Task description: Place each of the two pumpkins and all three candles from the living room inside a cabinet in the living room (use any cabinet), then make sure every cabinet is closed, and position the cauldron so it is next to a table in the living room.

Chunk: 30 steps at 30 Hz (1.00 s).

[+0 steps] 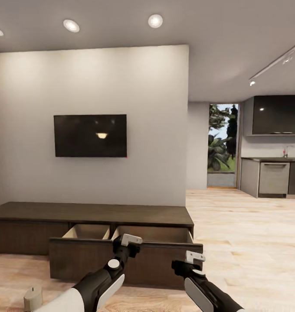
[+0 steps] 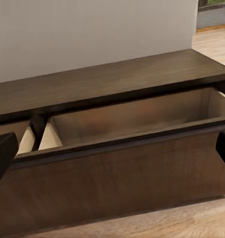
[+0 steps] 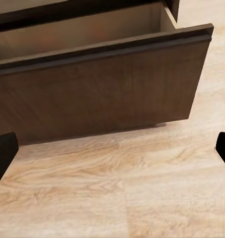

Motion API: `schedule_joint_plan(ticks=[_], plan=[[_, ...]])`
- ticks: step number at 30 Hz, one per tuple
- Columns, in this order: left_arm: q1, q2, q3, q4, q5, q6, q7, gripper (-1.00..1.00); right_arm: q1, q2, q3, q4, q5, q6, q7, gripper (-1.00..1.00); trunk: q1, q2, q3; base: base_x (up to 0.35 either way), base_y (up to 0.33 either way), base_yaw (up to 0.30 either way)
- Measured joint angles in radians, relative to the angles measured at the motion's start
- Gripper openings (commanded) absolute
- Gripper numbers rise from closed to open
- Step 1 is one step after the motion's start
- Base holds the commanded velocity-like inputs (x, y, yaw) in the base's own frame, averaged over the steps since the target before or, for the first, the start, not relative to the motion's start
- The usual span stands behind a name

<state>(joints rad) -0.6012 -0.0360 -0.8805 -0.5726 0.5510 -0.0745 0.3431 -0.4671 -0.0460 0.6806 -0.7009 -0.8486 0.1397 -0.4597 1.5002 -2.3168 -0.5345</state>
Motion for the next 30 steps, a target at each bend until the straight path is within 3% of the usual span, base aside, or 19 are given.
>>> schedule_joint_plan(ticks=[6,23,27,30], plan=[[0.0,0.0,0.0,0.0,0.001,-0.005,-0.025,1.0,0.008,0.004,0.003,-0.003,0.04,-0.002,0.0,1.0,0.023,-0.042,-0.019,0.0,0.0,0.0],[0.0,0.001,0.001,0.0,-0.003,-0.038,-0.055,1.0,0.011,0.003,-0.005,-0.013,0.047,-0.034,0.001,1.0,0.088,-0.161,-0.072,0.0,0.0,0.0],[0.0,0.003,0.005,0.012,0.002,-0.037,-0.146,1.0,0.011,0.007,-0.01,-0.016,0.048,-0.036,0.001,1.0,0.1,-0.183,-0.085,0.0,0.0,0.0],[0.0,0.002,0.009,0.068,0.007,-0.039,-0.222,1.0,0.009,0.009,-0.01,-0.019,0.048,-0.042,0.002,1.0,0.102,-0.183,-0.097,0.0,0.0,0.0]])
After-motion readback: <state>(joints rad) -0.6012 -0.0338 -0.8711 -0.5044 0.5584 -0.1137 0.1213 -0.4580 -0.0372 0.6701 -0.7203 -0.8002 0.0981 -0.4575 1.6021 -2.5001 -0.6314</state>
